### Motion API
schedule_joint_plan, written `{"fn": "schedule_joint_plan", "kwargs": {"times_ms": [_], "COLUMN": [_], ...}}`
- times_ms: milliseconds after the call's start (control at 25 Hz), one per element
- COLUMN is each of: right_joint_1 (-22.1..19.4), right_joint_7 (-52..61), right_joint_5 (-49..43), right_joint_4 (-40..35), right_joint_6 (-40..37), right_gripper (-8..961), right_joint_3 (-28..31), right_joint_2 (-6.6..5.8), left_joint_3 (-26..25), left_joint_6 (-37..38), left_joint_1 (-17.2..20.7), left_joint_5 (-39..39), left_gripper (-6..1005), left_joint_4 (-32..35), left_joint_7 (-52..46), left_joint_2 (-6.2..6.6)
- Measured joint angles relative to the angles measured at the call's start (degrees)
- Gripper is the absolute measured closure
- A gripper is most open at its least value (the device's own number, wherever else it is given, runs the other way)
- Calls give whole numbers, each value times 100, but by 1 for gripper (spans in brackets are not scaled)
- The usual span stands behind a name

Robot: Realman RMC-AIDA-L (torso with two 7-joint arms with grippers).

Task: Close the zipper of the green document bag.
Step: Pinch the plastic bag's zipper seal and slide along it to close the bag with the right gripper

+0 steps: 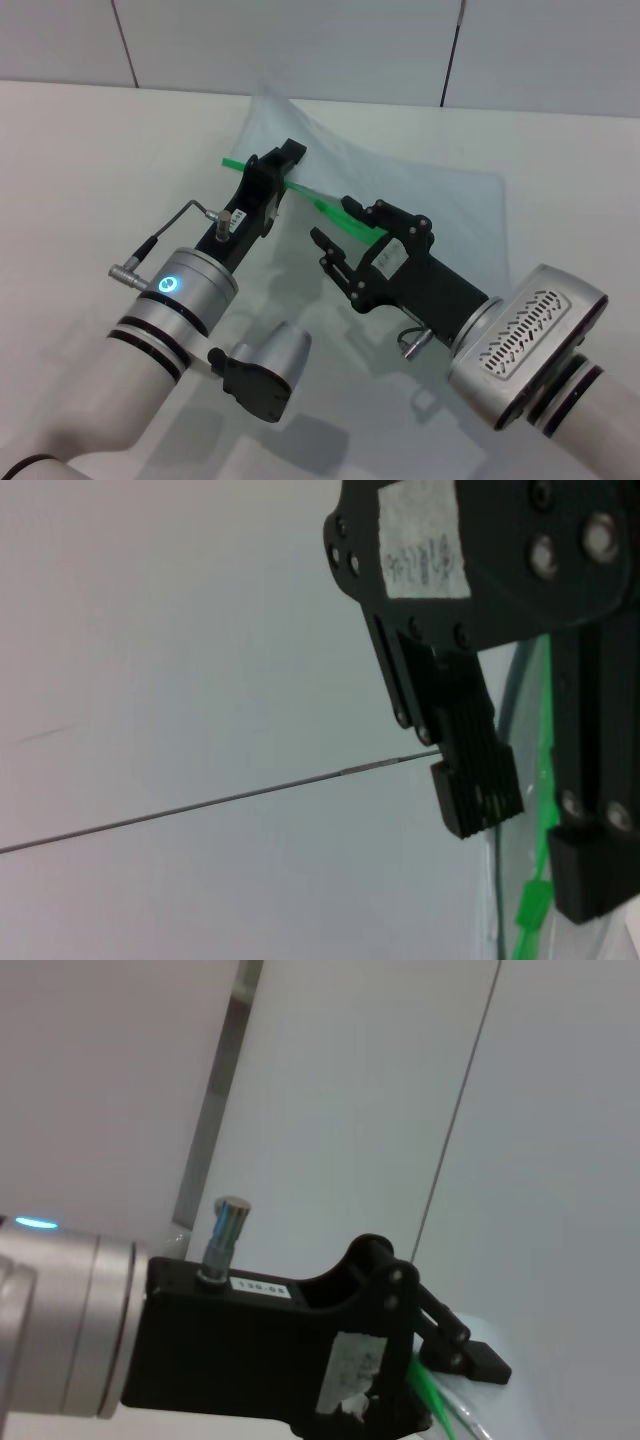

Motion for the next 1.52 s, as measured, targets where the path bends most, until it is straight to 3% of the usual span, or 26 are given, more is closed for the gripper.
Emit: {"fn": "schedule_joint_plan", "kwargs": {"times_ms": [200, 840, 960, 1520], "right_joint_1": [1, 9, 7, 39], "right_joint_7": [11, -18, -19, -488], "right_joint_5": [24, 17, 19, 7], "right_joint_4": [17, 35, 39, -92], "right_joint_6": [1, 243, 244, 7], "right_gripper": [471, 503, 567, 573], "right_joint_3": [62, 85, 90, 39], "right_joint_2": [3, 8, 8, 16], "left_joint_3": [-1, 1, 0, 0], "left_joint_6": [-12, -6, -6, -18], "left_joint_1": [0, 17, 18, 16], "left_joint_5": [34, 151, 158, 175], "left_gripper": [915, 913, 913, 912], "left_joint_4": [0, 18, 24, 26], "left_joint_7": [0, 3, 7, 25], "left_joint_2": [0, 0, 0, 0]}}
